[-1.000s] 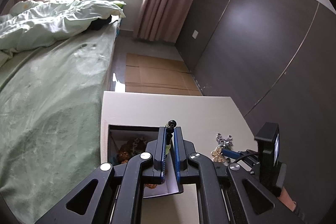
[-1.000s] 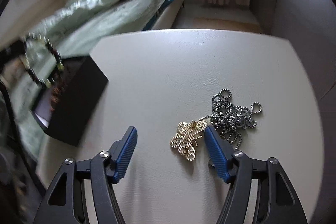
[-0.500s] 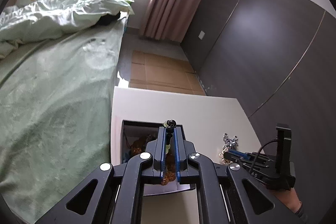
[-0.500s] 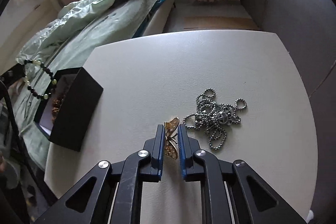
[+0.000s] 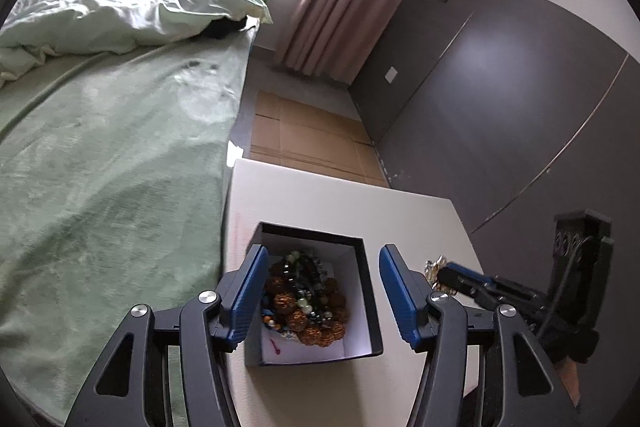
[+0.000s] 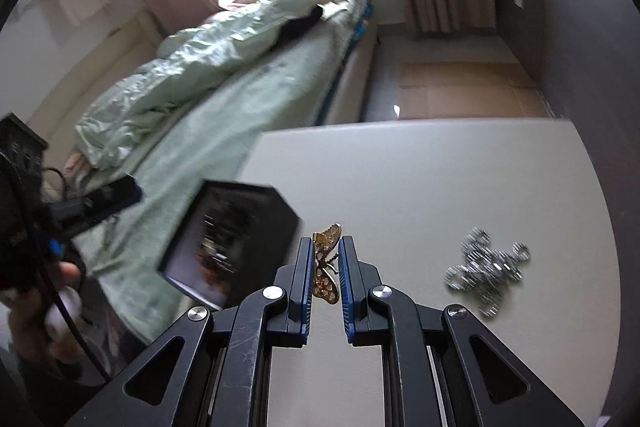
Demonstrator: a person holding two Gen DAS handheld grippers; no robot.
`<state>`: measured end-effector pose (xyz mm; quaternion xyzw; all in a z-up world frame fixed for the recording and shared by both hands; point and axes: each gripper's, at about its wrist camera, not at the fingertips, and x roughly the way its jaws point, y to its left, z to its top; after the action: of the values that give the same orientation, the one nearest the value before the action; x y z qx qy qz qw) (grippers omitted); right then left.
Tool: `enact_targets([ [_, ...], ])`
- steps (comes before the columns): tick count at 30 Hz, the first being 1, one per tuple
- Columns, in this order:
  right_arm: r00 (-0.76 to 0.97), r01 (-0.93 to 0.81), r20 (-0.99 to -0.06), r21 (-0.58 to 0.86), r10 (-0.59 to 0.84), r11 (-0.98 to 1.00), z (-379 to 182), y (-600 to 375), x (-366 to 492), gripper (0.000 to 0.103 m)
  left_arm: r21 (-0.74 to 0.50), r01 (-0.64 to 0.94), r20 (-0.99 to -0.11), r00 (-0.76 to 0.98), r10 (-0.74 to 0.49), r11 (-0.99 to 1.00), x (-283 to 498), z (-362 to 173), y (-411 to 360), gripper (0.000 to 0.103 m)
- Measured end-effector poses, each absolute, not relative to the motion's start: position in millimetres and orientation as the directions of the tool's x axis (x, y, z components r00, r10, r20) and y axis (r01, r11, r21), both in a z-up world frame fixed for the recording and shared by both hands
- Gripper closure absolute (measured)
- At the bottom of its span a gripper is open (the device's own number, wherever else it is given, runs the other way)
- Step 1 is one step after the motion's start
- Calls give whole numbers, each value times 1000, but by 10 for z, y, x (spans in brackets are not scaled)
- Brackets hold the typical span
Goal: Organize jewelry
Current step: 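Drop the butterfly brooch into the black box with the right gripper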
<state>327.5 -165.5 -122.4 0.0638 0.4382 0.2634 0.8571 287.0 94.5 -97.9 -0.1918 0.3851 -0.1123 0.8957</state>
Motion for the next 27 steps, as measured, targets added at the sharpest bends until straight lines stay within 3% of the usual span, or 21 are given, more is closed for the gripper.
enact_targets([
  [13,392,-511,-665,417,636,751,-1074,-966,3294,88,-434,10,-644,696,-317,901,2701,-953,1191,21],
  [14,377,-511,-669,426,641,746,-1098,-943,3300,84,-431,12,-643,697,-316,902,2691,-940,1186,19],
  [16,356,-482,-685,448,636,753,-1159,-933,3338,40,-425,17,-641,700,-315,905,2675,-917,1166,18],
  [17,373,-468,-680,448,631,761,-1163,-975,3332,36,-425,22,-639,701,-317,905,2666,-905,1157,18],
  [24,432,-404,-659,469,616,785,-1108,-1396,3224,36,-419,59,-634,695,-338,906,2682,-876,982,17],
  [27,457,-376,-649,478,608,793,-1069,-1608,3147,25,-412,82,-638,684,-352,907,2711,-870,851,15],
])
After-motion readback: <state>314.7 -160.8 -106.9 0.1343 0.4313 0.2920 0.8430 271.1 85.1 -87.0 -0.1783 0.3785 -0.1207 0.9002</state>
